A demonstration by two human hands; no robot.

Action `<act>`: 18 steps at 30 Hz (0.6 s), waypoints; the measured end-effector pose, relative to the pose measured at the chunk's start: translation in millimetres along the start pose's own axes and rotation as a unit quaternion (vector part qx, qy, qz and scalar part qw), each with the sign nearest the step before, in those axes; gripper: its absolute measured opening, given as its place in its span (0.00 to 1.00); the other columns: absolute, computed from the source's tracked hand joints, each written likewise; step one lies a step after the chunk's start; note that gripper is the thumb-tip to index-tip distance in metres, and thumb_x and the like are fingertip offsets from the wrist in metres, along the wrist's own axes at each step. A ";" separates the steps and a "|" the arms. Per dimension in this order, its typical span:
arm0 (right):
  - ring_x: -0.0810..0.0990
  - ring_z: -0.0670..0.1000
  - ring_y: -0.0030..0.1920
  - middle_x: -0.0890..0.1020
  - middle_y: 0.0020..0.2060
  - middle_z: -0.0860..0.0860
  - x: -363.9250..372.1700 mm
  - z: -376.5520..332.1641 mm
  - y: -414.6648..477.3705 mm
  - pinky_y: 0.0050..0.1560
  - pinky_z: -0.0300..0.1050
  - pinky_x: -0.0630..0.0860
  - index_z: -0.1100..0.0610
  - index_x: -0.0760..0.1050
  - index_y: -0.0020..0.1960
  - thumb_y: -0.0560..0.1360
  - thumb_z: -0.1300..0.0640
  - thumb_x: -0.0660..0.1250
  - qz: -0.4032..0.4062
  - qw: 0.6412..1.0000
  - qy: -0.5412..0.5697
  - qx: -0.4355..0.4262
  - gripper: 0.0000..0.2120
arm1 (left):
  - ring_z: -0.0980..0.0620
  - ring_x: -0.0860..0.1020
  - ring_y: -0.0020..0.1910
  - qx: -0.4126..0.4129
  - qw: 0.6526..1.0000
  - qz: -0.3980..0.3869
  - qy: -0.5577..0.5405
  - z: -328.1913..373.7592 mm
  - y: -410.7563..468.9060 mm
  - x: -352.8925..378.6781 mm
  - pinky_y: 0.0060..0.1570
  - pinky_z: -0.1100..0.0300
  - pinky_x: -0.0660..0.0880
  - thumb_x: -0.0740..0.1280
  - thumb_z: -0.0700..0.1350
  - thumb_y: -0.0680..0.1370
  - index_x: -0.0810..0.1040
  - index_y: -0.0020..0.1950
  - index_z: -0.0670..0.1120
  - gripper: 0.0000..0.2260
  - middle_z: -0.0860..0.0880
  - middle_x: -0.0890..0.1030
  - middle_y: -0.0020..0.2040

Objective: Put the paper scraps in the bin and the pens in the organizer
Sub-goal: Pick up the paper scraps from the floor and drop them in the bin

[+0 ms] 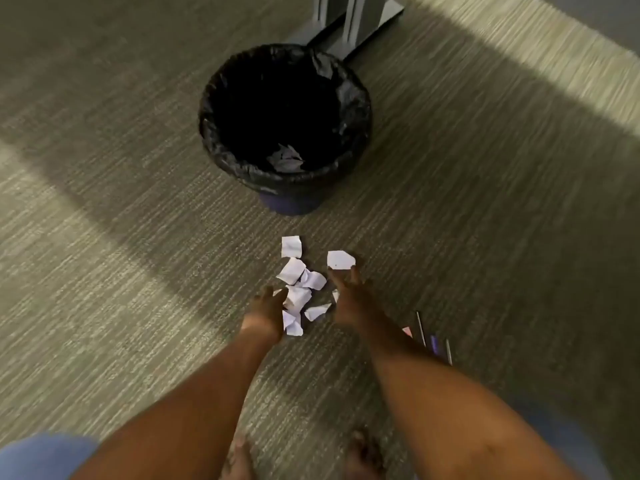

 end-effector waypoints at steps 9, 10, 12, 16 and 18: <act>0.53 0.63 0.76 0.43 0.78 0.56 69.5 25.6 48.9 0.72 0.61 0.61 0.40 0.47 0.76 0.75 0.54 0.67 -0.002 0.997 -0.054 0.048 0.38 | 0.40 0.65 0.70 0.006 1.000 0.008 0.025 -15.6 42.7 51.8 0.66 0.48 0.68 0.70 0.44 0.71 0.54 0.75 0.46 0.37 0.42 0.60 0.74; 0.51 0.63 0.77 0.43 0.78 0.56 74.3 25.4 52.4 0.73 0.62 0.59 0.41 0.46 0.76 0.75 0.52 0.68 -0.008 0.998 -0.051 0.048 0.39 | 0.40 0.65 0.69 0.002 1.000 0.007 0.019 -16.6 45.1 56.1 0.66 0.48 0.68 0.70 0.44 0.71 0.54 0.75 0.45 0.37 0.42 0.60 0.73; 0.49 0.62 0.77 0.43 0.78 0.56 83.4 21.8 56.8 0.73 0.61 0.59 0.41 0.45 0.76 0.74 0.51 0.69 -0.013 0.998 -0.042 0.033 0.42 | 0.39 0.65 0.69 -0.003 1.000 0.008 0.011 -17.8 45.9 63.3 0.65 0.48 0.69 0.70 0.43 0.72 0.54 0.74 0.44 0.36 0.41 0.60 0.73; 0.53 0.59 0.77 0.45 0.78 0.56 98.8 7.3 58.5 0.71 0.57 0.65 0.42 0.48 0.77 0.75 0.54 0.67 -0.006 0.999 0.010 -0.041 0.38 | 0.39 0.65 0.69 -0.015 1.000 0.017 -0.012 -25.1 45.1 74.3 0.64 0.48 0.70 0.67 0.43 0.74 0.54 0.75 0.44 0.34 0.41 0.59 0.73; 0.56 0.60 0.75 0.47 0.77 0.57 104.4 -2.1 58.7 0.71 0.58 0.64 0.42 0.50 0.76 0.76 0.54 0.65 -0.003 0.997 -0.009 -0.074 0.35 | 0.41 0.66 0.67 -0.003 1.000 0.028 -0.007 -27.0 45.9 76.3 0.63 0.49 0.71 0.67 0.44 0.74 0.57 0.74 0.45 0.32 0.42 0.61 0.72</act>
Point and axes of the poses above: each hand's wrist, its own y-axis towards the middle knuckle, its own x-axis out of the palm, z = x × y, the point moved 4 cm from there along y, towards the middle knuckle
